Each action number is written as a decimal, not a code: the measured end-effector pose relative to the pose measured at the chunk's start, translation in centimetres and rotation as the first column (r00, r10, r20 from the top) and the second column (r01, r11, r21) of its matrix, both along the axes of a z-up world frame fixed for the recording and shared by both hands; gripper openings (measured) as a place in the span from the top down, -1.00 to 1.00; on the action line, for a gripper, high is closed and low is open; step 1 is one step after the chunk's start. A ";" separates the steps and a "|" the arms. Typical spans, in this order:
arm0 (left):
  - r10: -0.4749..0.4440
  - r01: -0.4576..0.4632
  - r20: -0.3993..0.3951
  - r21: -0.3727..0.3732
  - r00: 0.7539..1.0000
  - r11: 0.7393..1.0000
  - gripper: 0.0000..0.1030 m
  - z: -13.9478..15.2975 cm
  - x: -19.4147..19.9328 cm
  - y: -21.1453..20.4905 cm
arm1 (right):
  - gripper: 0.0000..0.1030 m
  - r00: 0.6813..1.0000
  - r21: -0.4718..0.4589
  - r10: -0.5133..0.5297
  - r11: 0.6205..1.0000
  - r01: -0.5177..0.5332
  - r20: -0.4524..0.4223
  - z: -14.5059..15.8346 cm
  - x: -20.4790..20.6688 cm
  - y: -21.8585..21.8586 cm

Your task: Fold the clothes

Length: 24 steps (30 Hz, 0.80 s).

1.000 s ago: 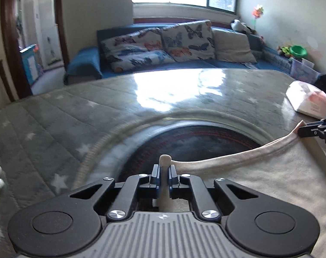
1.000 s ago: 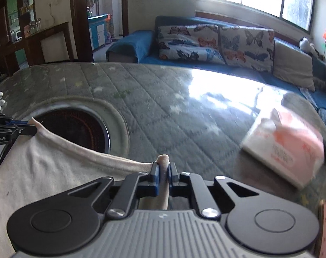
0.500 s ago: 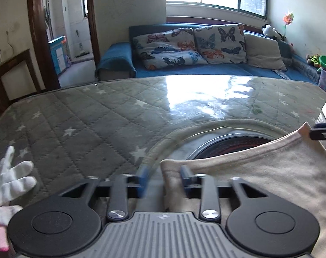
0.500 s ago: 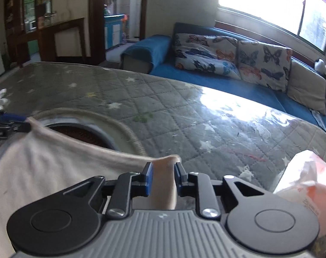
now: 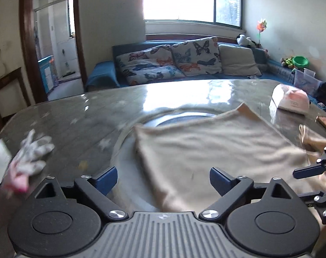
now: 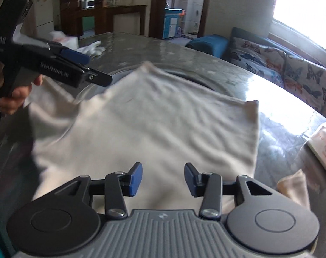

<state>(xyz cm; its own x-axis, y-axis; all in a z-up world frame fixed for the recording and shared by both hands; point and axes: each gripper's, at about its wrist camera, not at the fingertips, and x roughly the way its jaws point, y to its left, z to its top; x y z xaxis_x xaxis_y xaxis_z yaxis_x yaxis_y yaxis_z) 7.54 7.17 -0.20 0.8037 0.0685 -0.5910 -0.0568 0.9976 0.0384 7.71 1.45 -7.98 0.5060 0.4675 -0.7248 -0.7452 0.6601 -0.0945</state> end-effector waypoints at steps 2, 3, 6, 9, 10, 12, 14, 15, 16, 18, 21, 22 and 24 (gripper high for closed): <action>0.062 -0.062 0.010 0.008 0.998 0.998 -0.84 0.1 -1.8 1.1 | 0.15 1.000 0.012 -0.003 1.000 0.003 0.010 -0.1 -1.4 -0.3; 0.102 -0.102 0.018 0.006 0.995 0.995 -0.86 0.2 -2.7 1.9 | 0.15 1.000 0.019 -0.005 1.000 0.005 0.015 -0.2 -2.1 -0.4; 0.246 -0.246 0.030 0.018 0.969 0.969 -0.90 -0.1 -4.9 4.9 | 0.14 0.999 0.032 -0.023 0.999 0.022 0.033 0.2 -3.0 -0.8; 0.379 -0.378 0.000 0.072 0.925 0.923 -0.90 -0.9 -6.4 8.0 | 0.11 0.998 0.060 -0.056 0.997 0.055 0.016 0.3 -3.1 -1.4; 0.409 -0.407 -0.015 0.075 0.912 0.910 -0.90 -1.3 -6.7 8.9 | 0.11 0.998 0.063 -0.062 0.996 0.062 0.012 0.3 -3.2 -1.5; 0.453 -0.450 -0.041 0.062 0.891 0.891 -0.88 -2.1 -7.5 10.7 | 0.11 0.998 0.062 -0.068 0.996 0.067 0.011 0.2 -3.5 -1.7; 0.473 -0.472 -0.074 0.023 0.878 0.881 -0.79 -2.8 -7.7 12.0 | 0.10 0.997 0.058 -0.070 0.996 0.069 0.014 0.2 -3.6 -1.7; 0.470 -0.472 -0.081 0.001 0.879 0.882 -0.59 -3.0 -7.7 12.4 | 0.08 0.997 0.058 -0.073 0.996 0.072 0.014 0.2 -3.7 -1.7; 0.464 -0.467 -0.083 -0.021 0.882 0.884 -0.50 -3.2 -7.8 12.8 | 0.07 0.997 0.061 -0.079 0.995 0.079 0.011 0.2 -3.7 -1.8; 0.450 -0.455 -0.078 -0.047 0.889 0.889 -0.18 -3.4 -7.8 13.3 | 0.07 0.995 0.069 -0.096 0.993 0.095 0.005 0.3 -3.6 -2.1; 0.437 -0.438 -0.056 -0.018 0.898 0.899 0.44 -3.1 -7.3 13.3 | 0.07 0.990 0.088 -0.139 0.986 0.138 0.001 0.9 -3.3 -3.0; 0.440 -0.440 -0.052 0.000 0.897 0.898 0.62 -3.0 -7.0 13.3 | 0.07 0.987 0.097 -0.158 0.983 0.157 0.004 1.2 -3.0 -3.5; 0.450 -0.449 -0.042 0.028 0.892 0.893 0.79 -2.9 -6.6 13.5 | 0.07 0.980 0.114 -0.196 0.974 0.194 0.011 1.8 -2.5 -4.5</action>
<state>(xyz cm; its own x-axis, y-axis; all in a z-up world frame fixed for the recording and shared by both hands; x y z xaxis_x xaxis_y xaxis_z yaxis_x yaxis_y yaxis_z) 0.90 20.64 -3.10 0.6565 0.4260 -0.6225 -0.4966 0.8653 0.0685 5.18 -3.08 -6.20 0.6110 0.4357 -0.6610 -0.5996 0.7999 -0.0270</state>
